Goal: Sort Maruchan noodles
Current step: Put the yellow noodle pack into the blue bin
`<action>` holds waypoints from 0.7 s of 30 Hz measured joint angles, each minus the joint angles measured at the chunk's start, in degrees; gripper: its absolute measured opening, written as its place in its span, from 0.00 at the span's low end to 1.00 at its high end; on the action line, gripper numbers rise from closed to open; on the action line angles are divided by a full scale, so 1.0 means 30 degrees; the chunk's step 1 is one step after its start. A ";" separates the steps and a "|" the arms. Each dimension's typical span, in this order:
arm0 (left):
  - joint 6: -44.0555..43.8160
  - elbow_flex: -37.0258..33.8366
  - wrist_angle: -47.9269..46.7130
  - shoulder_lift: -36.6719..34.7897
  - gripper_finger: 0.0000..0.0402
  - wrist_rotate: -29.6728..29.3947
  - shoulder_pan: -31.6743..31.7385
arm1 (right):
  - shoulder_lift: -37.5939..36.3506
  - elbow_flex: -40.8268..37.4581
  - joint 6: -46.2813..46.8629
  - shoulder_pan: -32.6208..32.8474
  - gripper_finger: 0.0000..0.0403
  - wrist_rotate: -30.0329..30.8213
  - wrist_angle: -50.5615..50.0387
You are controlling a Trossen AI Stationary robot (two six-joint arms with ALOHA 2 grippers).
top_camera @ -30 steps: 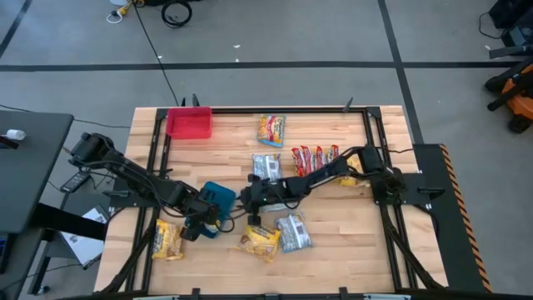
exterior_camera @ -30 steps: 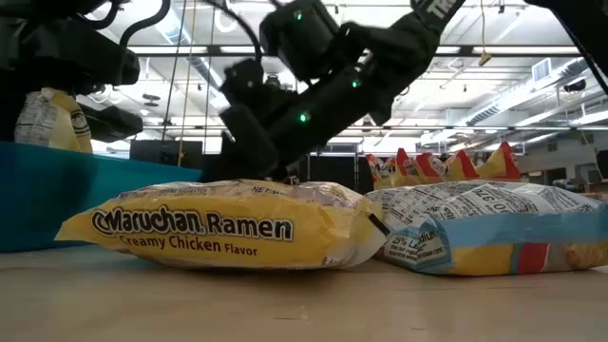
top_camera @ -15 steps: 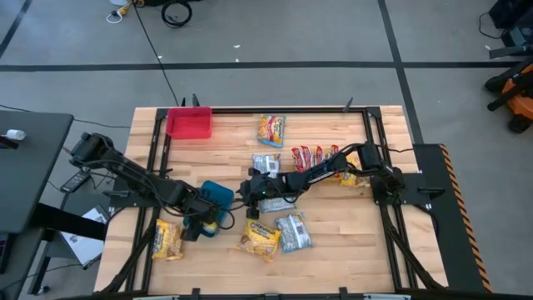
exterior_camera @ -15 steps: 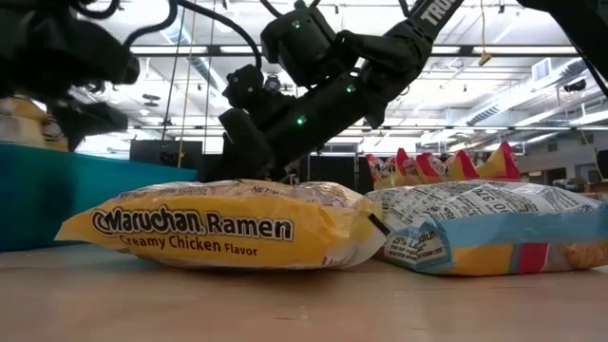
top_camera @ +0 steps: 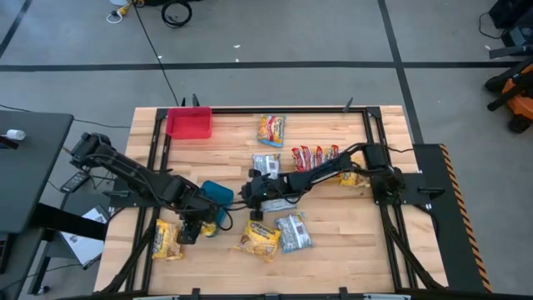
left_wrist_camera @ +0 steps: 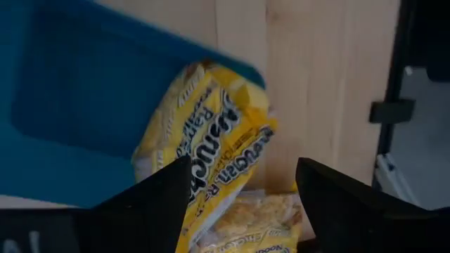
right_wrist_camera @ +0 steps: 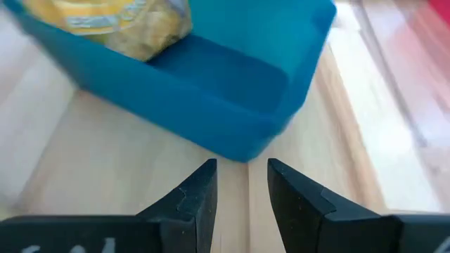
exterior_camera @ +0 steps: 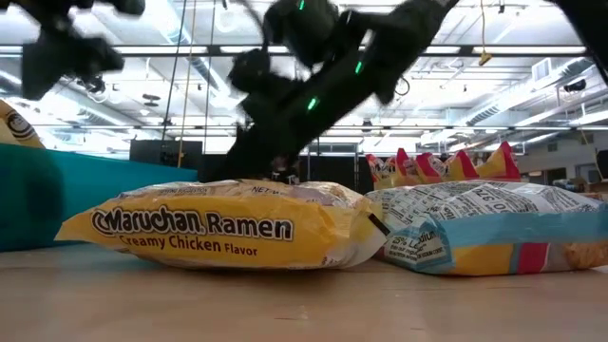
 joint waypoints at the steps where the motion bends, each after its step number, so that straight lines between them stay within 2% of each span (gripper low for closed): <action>1: -0.0186 0.0512 -0.0157 0.0000 0.64 -0.0271 -0.0161 | -0.0498 0.0004 -0.0438 0.0208 0.32 0.0065 -0.0704; 4: -0.0644 0.1654 0.1180 0.0000 0.62 -0.2499 -0.1160 | -0.1953 0.0007 -0.1531 0.1127 0.30 0.0101 -0.2996; 9: 0.0764 0.1385 0.7982 0.0612 0.59 -0.8277 -0.3144 | -0.4057 0.0007 -0.1610 0.3169 0.28 0.0179 -0.6470; 12: 0.0558 0.1138 1.0650 0.1830 0.59 -1.0385 -0.3307 | -0.5417 0.0007 -0.1059 0.4662 0.27 0.1240 -0.9391; 17: -0.0914 0.1178 1.2526 0.4886 0.59 -1.0157 -0.1860 | -0.8087 0.0007 0.2101 0.7014 0.26 0.3123 -1.3912; 21: 0.0900 0.1196 1.2508 0.6700 0.59 -0.8992 -0.0101 | -0.9452 0.0007 0.5175 0.8710 0.26 0.2684 -1.4644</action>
